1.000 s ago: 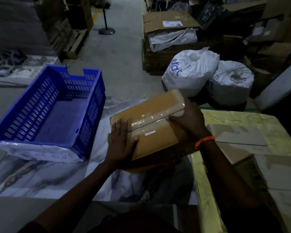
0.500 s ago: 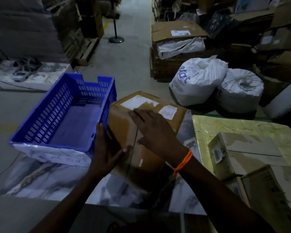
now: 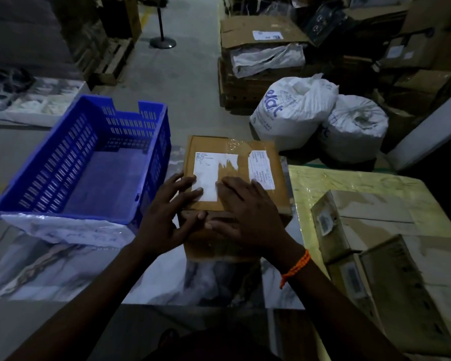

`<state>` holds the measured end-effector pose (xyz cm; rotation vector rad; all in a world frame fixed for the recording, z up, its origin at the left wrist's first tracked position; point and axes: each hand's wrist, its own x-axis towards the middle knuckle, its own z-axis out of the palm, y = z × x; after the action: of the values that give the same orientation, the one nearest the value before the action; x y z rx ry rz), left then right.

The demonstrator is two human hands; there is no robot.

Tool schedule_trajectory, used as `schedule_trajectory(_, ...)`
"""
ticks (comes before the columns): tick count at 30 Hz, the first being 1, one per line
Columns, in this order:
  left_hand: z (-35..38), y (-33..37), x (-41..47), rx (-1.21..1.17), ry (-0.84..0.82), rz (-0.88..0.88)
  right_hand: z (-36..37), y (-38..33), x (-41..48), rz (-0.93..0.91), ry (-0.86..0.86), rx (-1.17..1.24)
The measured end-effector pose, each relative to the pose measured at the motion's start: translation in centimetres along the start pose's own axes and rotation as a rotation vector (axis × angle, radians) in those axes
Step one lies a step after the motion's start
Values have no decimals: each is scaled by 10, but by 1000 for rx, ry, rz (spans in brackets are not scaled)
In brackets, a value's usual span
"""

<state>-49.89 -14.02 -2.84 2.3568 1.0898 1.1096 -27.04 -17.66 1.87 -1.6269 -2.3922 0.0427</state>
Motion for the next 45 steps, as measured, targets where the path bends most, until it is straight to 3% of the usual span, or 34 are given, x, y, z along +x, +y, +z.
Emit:
schedule_trajectory(3,6,9,-13,0,40,81,7,-9,-9,95,-30,-95)
schedule_trajectory(14,6,8,-17,54,28,111,7,-12,-16,100,-110,-43)
schedule_trajectory(17,-6,10,-8,114,-12,87,-8,-7,-6,100,-212,-11)
schedule_trajectory(20,-19,15,18,189,-131,50,-25,6,14,136,-297,20)
schedule_trajectory(26,-16,10,84,382,-518,-85,-29,53,46,258,-230,-58)
schedule_trajectory(29,-10,4,97,412,-612,-126,-28,58,51,282,-238,-42)
schedule_trajectory(40,-1,2,84,388,-550,-118,-14,51,42,320,-91,22)
schedule_trajectory(42,0,0,79,363,-526,-123,-10,51,37,416,16,95)
schedule_trajectory(45,7,1,70,185,-362,-223,-8,64,29,656,152,337)
